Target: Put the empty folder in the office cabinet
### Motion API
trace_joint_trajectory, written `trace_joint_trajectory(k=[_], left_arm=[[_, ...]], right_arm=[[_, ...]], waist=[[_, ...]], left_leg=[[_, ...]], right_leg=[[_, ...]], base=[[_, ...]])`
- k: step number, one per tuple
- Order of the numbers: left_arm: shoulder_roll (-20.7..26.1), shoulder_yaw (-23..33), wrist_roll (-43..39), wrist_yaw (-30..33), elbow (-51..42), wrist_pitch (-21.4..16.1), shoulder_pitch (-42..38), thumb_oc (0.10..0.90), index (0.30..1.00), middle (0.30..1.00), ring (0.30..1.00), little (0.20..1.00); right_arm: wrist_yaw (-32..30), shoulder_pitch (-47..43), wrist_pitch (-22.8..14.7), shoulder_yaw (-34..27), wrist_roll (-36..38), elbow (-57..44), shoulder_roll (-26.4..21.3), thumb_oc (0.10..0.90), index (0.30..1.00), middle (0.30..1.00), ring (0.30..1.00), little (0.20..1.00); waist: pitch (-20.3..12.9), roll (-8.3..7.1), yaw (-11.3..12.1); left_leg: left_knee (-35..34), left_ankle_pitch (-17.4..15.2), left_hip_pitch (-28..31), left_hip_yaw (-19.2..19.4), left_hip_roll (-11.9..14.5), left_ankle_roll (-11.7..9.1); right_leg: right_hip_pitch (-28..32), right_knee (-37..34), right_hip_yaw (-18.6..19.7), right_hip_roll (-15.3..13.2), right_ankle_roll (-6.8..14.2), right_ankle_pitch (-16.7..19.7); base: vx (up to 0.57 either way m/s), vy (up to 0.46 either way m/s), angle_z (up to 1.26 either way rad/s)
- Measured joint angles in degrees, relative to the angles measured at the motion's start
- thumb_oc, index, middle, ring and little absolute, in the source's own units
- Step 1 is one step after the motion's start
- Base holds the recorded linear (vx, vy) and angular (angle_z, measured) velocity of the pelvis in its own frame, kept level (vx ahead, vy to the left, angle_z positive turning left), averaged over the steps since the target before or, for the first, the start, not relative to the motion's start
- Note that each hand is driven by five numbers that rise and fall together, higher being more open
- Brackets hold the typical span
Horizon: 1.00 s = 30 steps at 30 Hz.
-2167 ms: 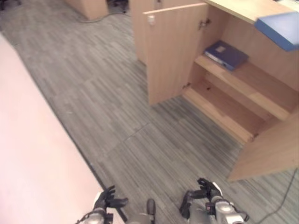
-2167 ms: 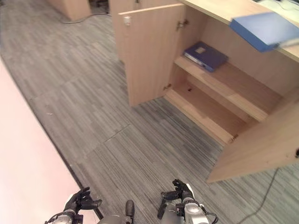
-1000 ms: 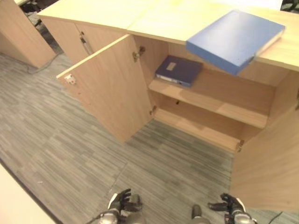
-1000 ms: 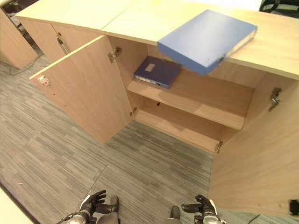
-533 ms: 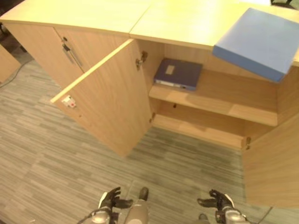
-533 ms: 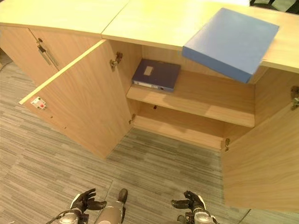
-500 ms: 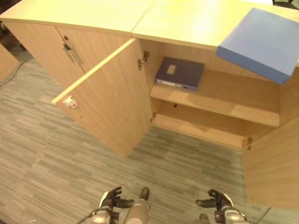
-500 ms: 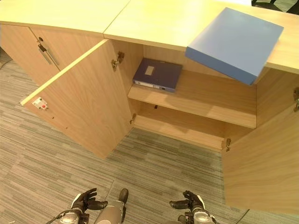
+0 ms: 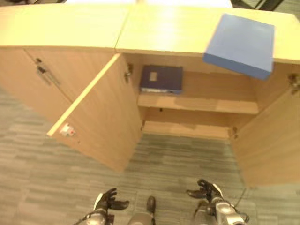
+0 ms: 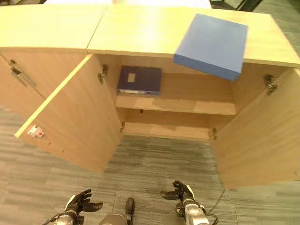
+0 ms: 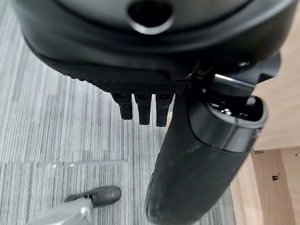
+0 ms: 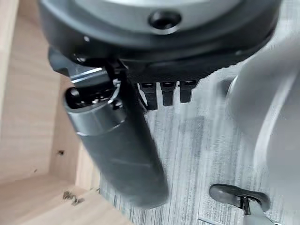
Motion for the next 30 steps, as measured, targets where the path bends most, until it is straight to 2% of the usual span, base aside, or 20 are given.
trace_joint_trajectory(k=[2,4,5,7,8,9,10,12,14,15,16,17,18,20,21,22,24,27,28,30], left_arm=[[-0.25,0.15,-0.01,0.0,1.44,0.03,-0.38,0.8,0.9,0.9,0.9,0.9],[-0.93,0.67,0.07,0.19,3.78,-0.44,-0.37,0.8,0.9,0.9,0.9,0.9],[-1.59,0.77,0.07,0.24,4.4,-0.44,-0.01,0.8,0.9,0.9,0.9,0.9],[-2.02,0.92,0.08,0.73,5.36,-0.42,1.34,0.8,0.9,0.9,0.9,0.9],[-1.97,0.77,0.07,0.85,5.06,-0.7,2.15,0.8,0.9,0.9,0.9,0.9],[-2.85,0.48,0.05,0.96,5.1,-0.61,2.57,0.8,0.9,0.9,0.9,0.9],[-3.87,0.47,0.05,0.93,5.0,-0.59,2.99,0.8,0.9,0.9,0.9,0.9],[-4.75,0.42,0.0,0.83,5.18,-0.5,2.97,0.8,0.9,0.9,0.9,0.9],[-5.89,0.42,0.0,0.05,5.1,-0.61,1.62,0.8,0.9,0.9,0.9,0.9],[-6.17,0.45,0.0,-0.19,5.02,-0.62,1.36,0.8,0.9,0.9,0.9,0.9],[-6.27,0.44,0.0,-0.34,5.25,-0.53,0.73,0.8,0.9,0.9,0.9,0.9],[-6.25,0.46,-0.03,-0.33,5.13,-0.55,0.25,0.8,0.9,0.9,0.9,0.9],[-6.27,0.43,-0.04,-0.39,4.95,-0.59,0.43,0.8,0.9,0.9,0.9,0.9],[-6.49,-0.09,-0.03,-0.41,5.02,-0.57,0.1,0.8,0.9,0.9,0.9,0.9],[-6.41,-0.04,-0.03,-0.35,5.03,-0.55,-0.36,0.8,0.9,0.9,0.9,0.9],[-6.09,0.0,-0.03,-0.32,4.48,-0.54,-0.79,0.8,0.9,0.9,0.9,0.9],[-6.16,-0.44,0.0,-0.42,3.75,-0.51,-0.86,0.8,0.9,0.9,0.9,0.9],[-6.28,-1.39,0.05,-0.51,3.16,-0.46,-1.36,0.8,0.9,0.9,0.9,0.9],[-6.26,-1.51,0.06,-0.5,3.23,-0.38,-1.99,0.8,0.9,0.9,0.9,0.9],[-6.23,-2.76,0.11,-0.49,3.51,-0.39,-2.94,0.8,0.9,0.9,0.9,0.9]], right_arm=[[-0.84,0.37,0.13,-0.09,0.0,0.64,-0.34,0.8,0.9,0.9,0.9,0.9],[-0.98,0.58,0.45,-0.65,-0.01,2.97,-0.49,0.8,0.9,0.9,0.9,0.9],[-0.94,1.76,0.33,-1.18,0.27,3.76,-0.57,0.8,0.9,0.9,0.9,0.9],[-1.15,2.62,-0.23,-3.39,0.61,6.53,-0.92,0.8,0.9,0.9,0.9,0.9],[-1.24,3.58,-0.12,-3.4,0.59,6.91,-1.15,0.8,0.9,0.9,0.9,0.9],[-1.28,3.7,-0.23,-3.31,0.57,7.86,-2.2,0.8,0.9,0.9,0.9,0.9],[-1.28,3.16,-0.3,-3.33,0.55,9.19,-3.23,0.8,0.9,0.9,0.9,0.9],[-1.37,2.27,-0.2,-3.31,0.54,10.57,-4.42,0.8,0.9,0.9,0.9,0.9],[-1.58,2.3,-0.48,-3.31,0.54,10.81,-7.06,0.8,0.9,0.9,0.9,0.9],[-1.63,2.06,-0.59,-3.38,0.53,10.97,-7.76,0.8,0.9,0.9,0.9,0.9],[-1.64,2.07,-0.6,-3.52,0.53,11.23,-8.12,0.8,0.9,0.9,0.9,0.9],[-1.61,2.49,-0.6,-4.01,0.54,11.53,-8.05,0.8,0.9,0.9,0.9,0.9],[-1.61,2.46,-0.61,-3.95,0.54,11.49,-8.07,0.8,0.9,0.9,0.9,0.9],[-1.53,2.44,-0.87,-3.83,0.5,10.89,-8.44,0.8,0.9,0.9,0.9,0.9],[-1.31,2.48,-0.79,-3.32,0.48,10.85,-8.39,0.8,0.9,0.9,0.9,0.9],[-1.14,2.32,-0.54,-2.01,0.46,10.86,-8.07,0.8,0.9,0.9,0.9,0.9],[-1.01,2.39,-0.44,-1.51,0.4,10.8,-7.68,0.8,0.9,0.9,0.9,0.9],[-0.84,2.16,-0.21,-1.5,0.38,10.74,-7.32,0.8,0.9,0.9,0.9,0.9],[-0.85,1.57,-0.22,-1.46,0.34,10.49,-7.21,0.8,0.9,0.9,0.9,0.9],[-0.94,0.83,-0.08,-1.08,0.16,10.49,-7.06,0.8,0.9,0.9,0.9,0.9]], waist=[[-0.14,-0.08,-0.35],[-0.24,0.37,-1.82],[-0.31,0.38,-1.9],[-2.04,-0.76,-3.33],[-3.08,-1.59,-2.87],[-3.32,0.06,-2.85],[-4.1,1.73,-2.69],[-4.42,2.49,-2.78],[-4.41,2.21,-2.88],[-4.39,2.21,-2.67],[-4.31,1.81,-2.86],[-4.24,0.62,-2.58],[-4.24,0.31,-2.4],[-4.25,0.73,-2.81],[-4.04,0.5,-2.7],[-3.28,-0.58,-2.45],[-2.55,-1.57,-2.68],[-1.36,-0.73,-2.54],[-0.3,-0.58,-2.43],[0.67,-0.22,-1.44]], left_leg=[[-0.4,0.13,0.14,0.3,-0.35,0.11],[-1.24,-0.28,1.05,-0.32,0.1,-0.65],[-2.25,-0.28,2.4,-0.41,0.34,-1.37],[-2.59,-1.68,4.59,-3.17,0.41,-3.23],[-2.57,-2.41,5.13,-3.9,0.73,-4.37],[-2.39,-2.35,5.49,-4.58,3.19,-6.21],[-2.34,-2.18,5.55,-4.72,5.81,-6.99],[-0.54,-1.45,5.13,-5.63,8.28,-8.1],[4.22,0.08,3.83,-7.26,10.15,-11.5],[5.64,0.88,3.45,-7.9,10.31,-12.82],[8.68,1.32,2.41,-9.41,10.36,-13.69],[14.03,2.44,0.81,-11.24,10.2,-15.96],[15.5,3.24,0.69,-11.65,10.4,-17.44],[19.06,5.45,-0.81,-13.16,10.94,-17.67],[21.1,6.35,-2.16,-13.31,11.02,-17.6],[24.66,7.23,-4.59,-12.28,11.37,-17.41],[24.13,6.63,-5.48,-11.15,11.21,-17.27],[16.42,5.61,-6.08,-9.31,10.37,-16.43],[12.58,5.03,-6.17,-9.18,9.05,-15.79],[1.97,4.88,-5.98,-11.08,6.23,-15.29]], right_leg=[[-1.16,-4.77,-2.5,-0.5,-0.38,1.83],[-2.1,-8.17,-3.96,-1.17,-0.27,5.64],[-1.98,-8.36,-3.86,-0.97,-0.49,6.63],[1.63,-6.32,-3.95,-1.33,-0.78,7.12],[3.39,-7.24,-3.35,-0.38,-3.04,9.97],[4.26,-7.41,-4.29,1.81,-5.15,11.21],[5.16,-8.22,-5.36,4.49,-5.96,10.73],[6.49,-8.49,-6.85,6.92,-8.02,9.99],[8.5,-8.45,-8.25,8.88,-9.69,7.86],[9.01,-8.51,-8.41,9.86,-9.45,6.31],[9.88,-8.68,-8.86,10.15,-9.8,5.46],[11.35,-8.45,-8.85,10.04,-11.14,5.11],[12.0,-8.47,-8.65,10.42,-11.92,4.6],[12.53,-8.43,-8.58,12.4,-13.49,3.12],[12.59,-8.43,-8.55,12.34,-14.0,3.33],[12.9,-8.4,-8.49,12.33,-14.74,3.11],[13.29,-8.43,-8.7,12.5,-15.78,2.28],[14.01,-8.51,-9.12,13.55,-16.57,1.38],[14.36,-8.91,-8.76,13.7,-16.0,0.17],[14.24,-8.93,-8.18,13.65,-15.79,0.16]], base=[[0.31,-0.154,-0.01],[0.4,-0.265,0.16],[0.32,-0.275,0.29],[0.23,-0.23,0.56],[0.28,-0.379,0.46],[0.24,-0.386,0.26],[0.17,-0.286,0.11],[0.07,-0.131,0.1],[0.2,-0.297,0.17],[0.2,-0.291,0.14],[0.12,-0.171,0.08],[0.11,-0.156,0.0],[0.15,-0.228,-0.09],[0.11,-0.218,-0.1],[0.13,-0.185,-0.08],[0.09,-0.07,-0.02],[0.14,-0.065,0.06],[0.22,-0.013,0.06],[0.19,0.016,0.07],[0.1,0.037,-0.07]])
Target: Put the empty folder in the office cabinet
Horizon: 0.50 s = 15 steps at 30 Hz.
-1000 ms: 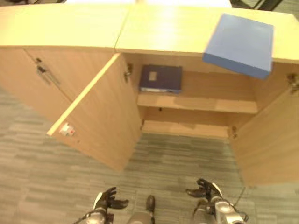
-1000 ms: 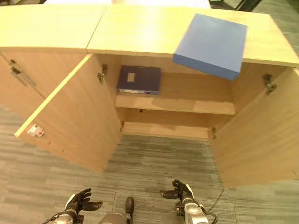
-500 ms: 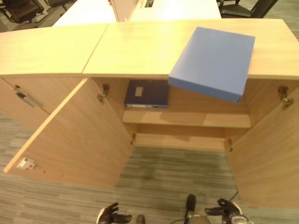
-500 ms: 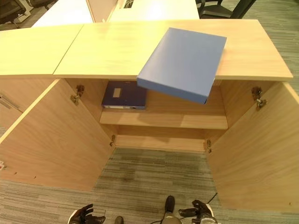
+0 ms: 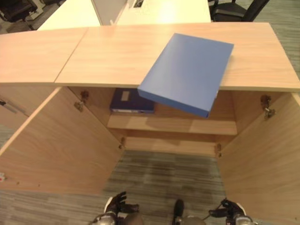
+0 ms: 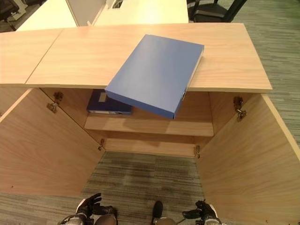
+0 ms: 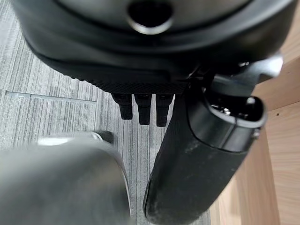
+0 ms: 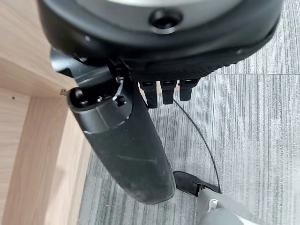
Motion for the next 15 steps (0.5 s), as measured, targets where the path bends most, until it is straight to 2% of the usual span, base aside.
trace_joint_trajectory(k=[1,2,3,5,6,7,9,10,13,15], left_arm=[[-0.09,-0.44,0.0,-0.04,-0.08,-0.01,-0.41,0.8,0.9,0.9,0.9,0.9],[-0.11,-0.19,-0.19,-0.08,-0.28,-0.01,-0.28,0.8,0.9,0.9,0.9,0.9],[-0.2,-0.07,-0.2,-0.1,-0.48,-0.06,0.18,0.8,0.9,0.9,0.9,0.9],[-0.18,-0.1,0.06,-0.09,-0.68,-0.13,-0.06,0.8,0.9,0.9,0.9,0.9],[-0.24,-0.3,0.18,-0.15,-0.68,-0.07,-0.12,0.8,0.9,0.9,0.9,0.9],[-0.2,-0.28,0.43,-0.37,-0.72,-0.06,-0.19,0.8,0.9,0.9,0.9,0.9],[0.23,-0.24,0.46,-0.47,-0.82,-0.06,-0.63,0.8,0.9,0.9,0.9,0.9],[0.9,-0.21,0.47,-0.62,-1.06,-0.03,-0.54,0.8,0.9,0.9,0.9,0.9],[2.7,-0.08,0.51,-0.68,-2.57,0.36,1.25,0.8,0.9,0.9,0.9,0.9],[3.5,0.03,0.51,-0.64,-4.0,0.88,2.66,0.8,0.9,0.9,0.9,0.9]], right_arm=[[0.06,-0.03,-0.03,-0.01,-0.07,0.11,-0.04,0.8,0.9,0.9,0.9,0.9],[0.13,-0.94,-0.23,0.41,-0.15,-0.32,0.1,0.8,0.9,0.9,0.9,0.9],[0.12,-0.69,-0.35,0.75,-0.22,-1.1,0.21,0.8,0.9,0.9,0.9,0.9],[0.29,-0.44,-0.44,1.2,-0.24,-2.39,0.55,0.8,0.9,0.9,0.9,0.9],[0.24,-0.5,-0.52,1.18,-0.25,-2.4,0.56,0.8,0.9,0.9,0.9,0.9],[0.15,-0.45,-0.53,1.16,-0.25,-2.37,0.64,0.8,0.9,0.9,0.9,0.9],[0.2,-0.28,-0.43,1.16,-0.26,-2.35,0.9,0.8,0.9,0.9,0.9,0.9],[0.3,-0.42,-0.44,1.15,-0.27,-2.39,1.55,0.8,0.9,0.9,0.9,0.9],[0.95,-0.29,-0.55,1.19,-1.4,-3.8,3.03,0.8,0.9,0.9,0.9,0.9],[1.66,0.39,-0.54,1.19,-1.9,-4.37,3.55,0.8,0.9,0.9,0.9,0.9]], waist=[[0.69,0.48,0.48],[1.21,1.93,0.84],[1.04,2.46,0.78],[0.9,2.77,0.29],[0.8,2.95,0.16],[0.72,3.13,0.05],[0.67,2.77,0.23],[0.49,2.45,0.42],[0.24,2.44,0.35],[-1.04,2.48,0.36]], left_leg=[[-3.29,0.69,-0.01,-0.39,-0.93,0.84],[-3.61,1.86,-1.41,-0.15,-1.46,2.37],[-2.03,2.52,-2.19,0.4,-1.43,3.03],[0.49,4.19,-0.76,0.38,-0.77,3.26],[-0.67,3.29,0.49,0.16,-0.7,3.53],[-2.98,2.83,2.49,1.39,-1.31,5.46],[-4.37,2.6,3.88,1.66,-2.57,7.74],[-4.37,2.12,4.45,1.67,-4.0,8.86],[-4.51,1.05,5.76,1.87,-5.25,10.4],[-4.68,0.54,5.96,2.05,-5.48,10.62]], right_leg=[[-0.1,0.0,0.31,0.23,0.63,0.43],[0.27,0.01,0.56,1.14,0.54,1.24],[0.57,0.08,0.55,1.47,0.74,1.15],[1.79,0.25,1.19,1.26,2.24,0.61],[2.13,0.42,1.6,0.86,2.9,0.63],[2.82,0.45,2.73,0.36,4.36,0.68],[3.47,0.37,3.2,-0.97,5.63,0.54],[4.03,0.01,3.37,-2.36,7.0,0.31],[5.2,0.02,3.59,-3.67,7.99,0.42],[5.3,0.03,3.86,-3.95,8.12,0.39]], base=[[0.06,0.066,-0.44],[0.09,0.071,-0.43],[0.07,0.052,-0.32],[0.13,0.073,-0.17],[0.17,0.113,-0.23],[0.06,0.05,-0.12],[0.08,0.07,-0.01],[0.07,0.066,0.04],[0.04,0.049,-0.02],[0.03,0.038,-0.05]])
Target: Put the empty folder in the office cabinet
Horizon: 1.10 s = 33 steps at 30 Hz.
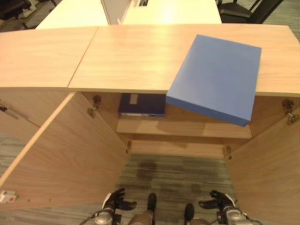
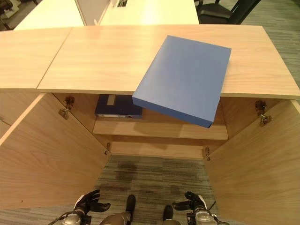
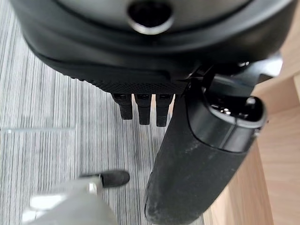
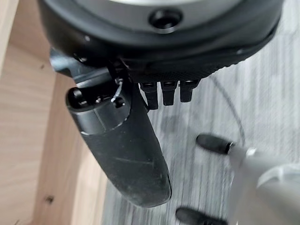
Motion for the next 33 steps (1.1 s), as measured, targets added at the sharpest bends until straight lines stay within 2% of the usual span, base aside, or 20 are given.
trace_joint_trajectory(k=[4,8,12,16,23,25,33], left_arm=[[1.16,-0.1,0.54,0.11,-5.2,0.2,3.45,0.8,0.9,0.9,0.9,0.9],[1.36,-0.07,2.34,1.19,-13.19,0.39,4.49,0.8,0.9,0.9,0.9,0.9],[3.3,0.15,8.35,5.21,-28.03,-0.68,6.58,0.8,0.9,0.9,0.9,0.9],[4.95,3.19,18.58,14.67,-41.22,-1.52,9.1,0.8,0.9,0.9,0.9,0.9],[12.35,4.26,36.85,24.97,-48.41,-0.95,9.16,0.8,0.9,0.9,0.9,0.9],[14.34,4.23,40.59,25.78,-50.49,-0.85,9.15,0.8,0.9,0.9,0.9,0.9],[17.05,3.82,47.68,25.83,-57.85,-1.43,7.74,0.8,0.9,0.9,0.9,0.9]], right_arm=[[0.14,1.74,0.07,-0.01,-0.62,-0.19,0.26,0.8,0.9,0.9,0.9,0.9],[0.06,3.28,0.17,-0.08,-0.69,-0.27,0.25,0.8,0.9,0.9,0.9,0.9],[-0.93,4.7,0.11,-0.4,-0.69,-0.48,0.4,0.8,0.9,0.9,0.9,0.9],[-3.66,6.63,-0.91,-1.28,-1.08,-1.83,1.32,0.8,0.9,0.9,0.9,0.9],[-4.7,7.47,-2.33,-0.48,-1.8,-1.13,1.35,0.8,0.9,0.9,0.9,0.9],[-4.9,7.04,-2.28,-0.5,-1.97,0.04,1.39,0.8,0.9,0.9,0.9,0.9],[-4.94,6.76,-2.27,-0.46,-2.04,0.84,0.45,0.8,0.9,0.9,0.9,0.9]], waist=[[-3.61,-0.38,0.0],[-4.58,-1.38,-0.05],[-4.89,-1.95,0.06],[-4.96,-1.85,0.11],[-5.34,-1.32,0.1],[-5.35,-1.21,0.15],[-5.13,0.06,-0.19]], left_leg=[[0.0,-0.3,0.18,0.68,0.25,0.49],[0.0,-0.17,0.26,0.87,0.75,0.69],[0.0,-0.28,0.3,0.77,1.11,0.57],[0.0,0.03,0.73,0.85,1.63,0.37],[0.04,0.46,1.18,1.19,2.59,-0.39],[0.01,0.47,1.18,1.21,2.77,-0.53],[0.26,0.46,1.17,2.17,3.87,-1.9]], right_leg=[[-0.13,0.27,0.52,0.15,0.0,0.0],[-0.19,0.32,0.91,0.67,-0.18,0.11],[-0.15,-0.01,0.97,1.01,-0.32,0.2],[0.17,0.0,1.0,1.47,-0.47,0.29],[0.37,0.0,1.26,2.33,-0.84,0.29],[0.36,-0.02,1.52,2.56,-0.92,0.19],[-0.27,-0.02,2.51,3.44,-1.24,0.36]], base=[[0.01,0.021,-0.09],[0.01,0.007,-0.05],[0.01,-0.03,-0.01],[0.02,-0.055,-0.02],[0.0,-0.071,-0.03],[-0.04,-0.022,-0.01],[-0.02,-0.061,-0.07]])
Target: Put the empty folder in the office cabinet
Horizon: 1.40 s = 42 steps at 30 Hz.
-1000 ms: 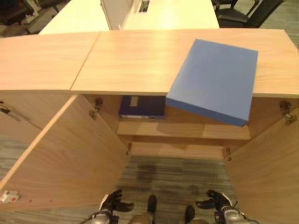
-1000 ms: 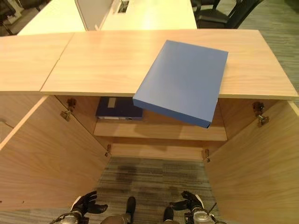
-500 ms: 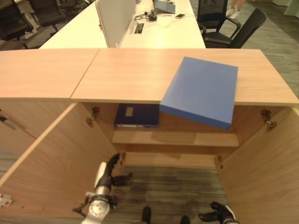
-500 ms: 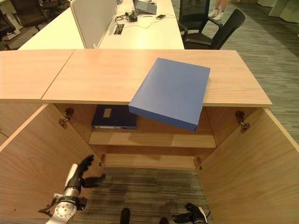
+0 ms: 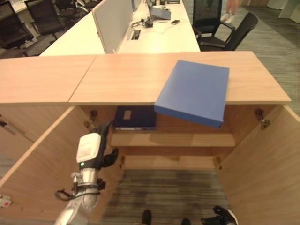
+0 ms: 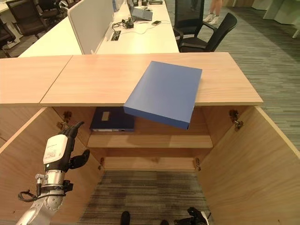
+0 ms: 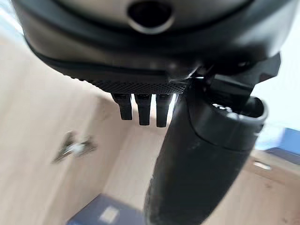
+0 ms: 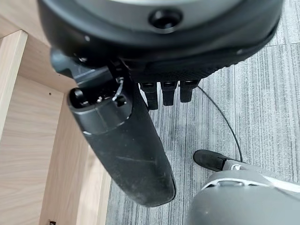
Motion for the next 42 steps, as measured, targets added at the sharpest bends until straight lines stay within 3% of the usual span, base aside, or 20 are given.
trace_joint_trajectory(k=[10,13,19,23,28,33,42], left_arm=[[4.16,-0.9,2.33,-2.69,-9.79,-3.87,-5.78,0.8,0.9,0.9,0.9,0.9],[4.54,-1.31,2.31,-2.7,-10.01,-4.31,-8.74,0.8,0.9,0.9,0.9,0.9],[6.47,-5.44,2.29,-3.55,-10.19,-4.63,-18.06,0.8,0.9,0.9,0.9,0.9],[6.49,-12.36,2.24,-3.86,-8.79,-4.62,-27.3,0.8,0.9,0.9,0.9,0.9],[6.36,-16.39,2.25,-4.73,-5.8,-4.62,-31.01,0.8,0.9,0.9,0.9,0.9],[3.83,-21.84,2.13,-4.98,1.25,-3.19,-38.84,0.8,0.9,0.9,0.9,0.9],[2.09,-25.38,2.23,-5.15,5.09,-2.69,-39.12,0.8,0.9,0.9,0.9,0.9]], right_arm=[[-0.43,0.33,0.25,-0.71,-0.05,0.62,-3.56,0.8,0.9,0.9,0.9,0.9],[-0.41,-0.45,0.38,-0.58,-0.05,1.84,-3.52,0.8,0.9,0.9,0.9,0.9],[-0.41,-1.48,0.32,-0.06,-0.05,2.21,-3.42,0.8,0.9,0.9,0.9,0.9],[-0.43,-1.49,0.39,0.18,-0.04,2.63,-3.31,0.8,0.9,0.9,0.9,0.9],[-0.54,-1.62,0.45,-0.11,0.54,2.44,-3.33,0.8,0.9,0.9,0.9,0.9],[-1.12,-1.89,0.41,-0.09,2.06,3.72,-3.34,0.8,0.9,0.9,0.9,0.9],[-1.67,-1.91,0.41,-0.09,2.26,3.92,-3.35,0.8,0.9,0.9,0.9,0.9]], waist=[[1.21,3.58,-0.43],[1.24,3.69,-0.23],[1.69,3.3,-2.5],[1.97,3.38,-3.72],[2.08,3.65,-6.11],[2.09,3.74,-6.69],[2.09,3.74,-8.48]], left_leg=[[0.01,0.25,0.81,1.0,0.52,0.0],[0.01,0.29,0.86,1.0,0.52,0.04],[0.02,0.63,1.06,1.41,0.43,0.08],[0.01,0.42,2.1,1.96,0.43,-0.09],[0.01,0.19,2.66,2.66,0.61,-0.36],[-0.01,-0.42,3.07,3.39,0.59,-0.35],[0.01,-0.29,3.82,4.21,0.68,-0.18]], right_leg=[[0.27,0.0,0.91,0.45,-0.28,0.22],[0.32,0.0,0.93,0.44,-0.28,0.22],[0.35,0.01,1.43,0.34,-0.25,0.3],[1.29,0.0,1.71,0.27,-0.25,0.23],[1.33,-0.01,2.59,0.38,-0.31,0.29],[1.49,0.0,3.23,0.28,-0.26,0.42],[1.76,0.0,3.82,0.26,-0.74,0.66]], base=[[0.0,-0.019,-0.06],[0.0,0.0,0.0],[0.0,0.002,-0.03],[0.01,0.002,-0.06],[0.02,0.001,-0.09],[0.03,0.001,-0.06],[0.01,0.0,-0.04]])
